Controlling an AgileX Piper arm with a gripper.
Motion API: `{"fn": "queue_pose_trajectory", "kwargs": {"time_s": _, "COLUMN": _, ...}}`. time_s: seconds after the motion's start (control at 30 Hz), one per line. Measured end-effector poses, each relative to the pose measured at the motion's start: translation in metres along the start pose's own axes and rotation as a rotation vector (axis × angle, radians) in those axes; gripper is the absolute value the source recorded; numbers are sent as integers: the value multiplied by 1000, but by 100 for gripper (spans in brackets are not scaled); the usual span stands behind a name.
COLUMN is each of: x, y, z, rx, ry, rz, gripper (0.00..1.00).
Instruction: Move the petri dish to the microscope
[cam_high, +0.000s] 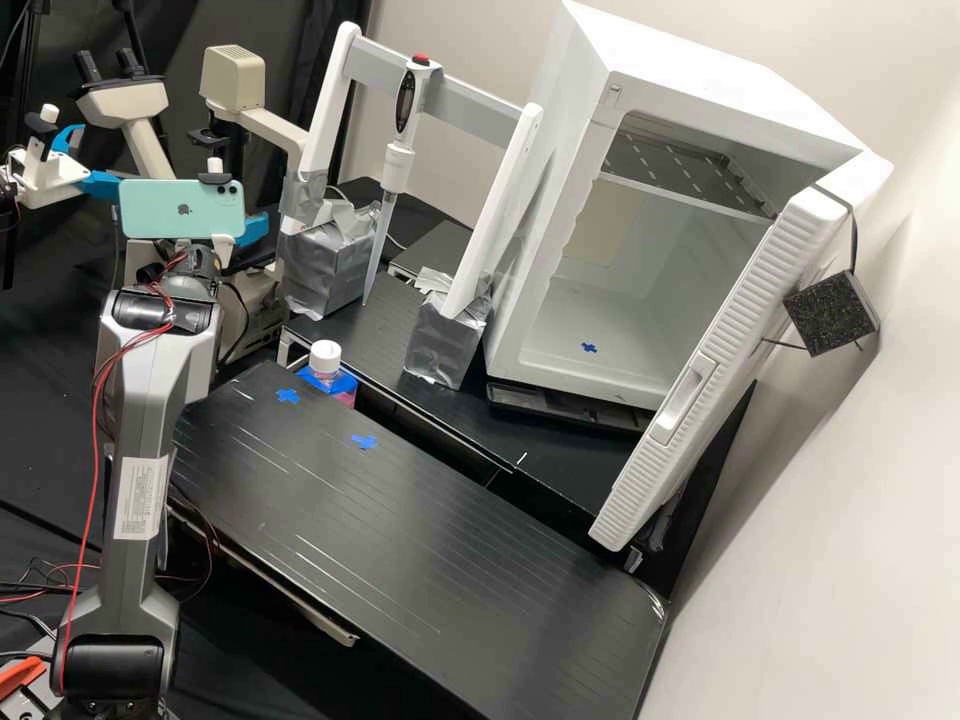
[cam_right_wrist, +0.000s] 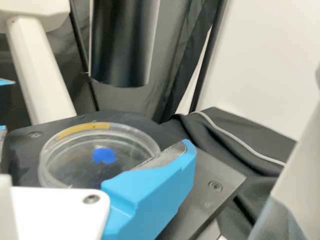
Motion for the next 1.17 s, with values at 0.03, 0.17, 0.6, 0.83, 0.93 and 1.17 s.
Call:
{"fn": "queue_pose_trajectory", "kwargs": {"time_s": 0.03, "x": -3, "y": 2, "z": -2, "rx": 13, "ry": 7, "rz": 7, "gripper": 100}}
{"fn": "queue_pose_trajectory", "kwargs": {"time_s": 0.17, "x": -25, "y": 4, "z": -4, "rx": 39, "ry": 28, "rz": 10, "gripper": 100}}
{"fn": "queue_pose_trajectory", "kwargs": {"time_s": 0.6, "x": -146, "y": 28, "z": -19, "rx": 34, "ry": 275, "rz": 224, "gripper": 100}}
{"fn": "queue_pose_trajectory", "kwargs": {"time_s": 0.83, "x": -211, "y": 29, "z": 6, "rx": 39, "ry": 285, "rz": 349, "gripper": 100}}
{"fn": "queue_pose_trajectory", "kwargs": {"time_s": 0.93, "x": -231, "y": 30, "z": 22, "rx": 91, "ry": 191, "rz": 405, "gripper": 100}}
{"fn": "queue_pose_trajectory", "kwargs": {"time_s": 1.17, "x": -281, "y": 41, "z": 64, "rx": 166, "ry": -8, "rz": 549, "gripper": 100}}
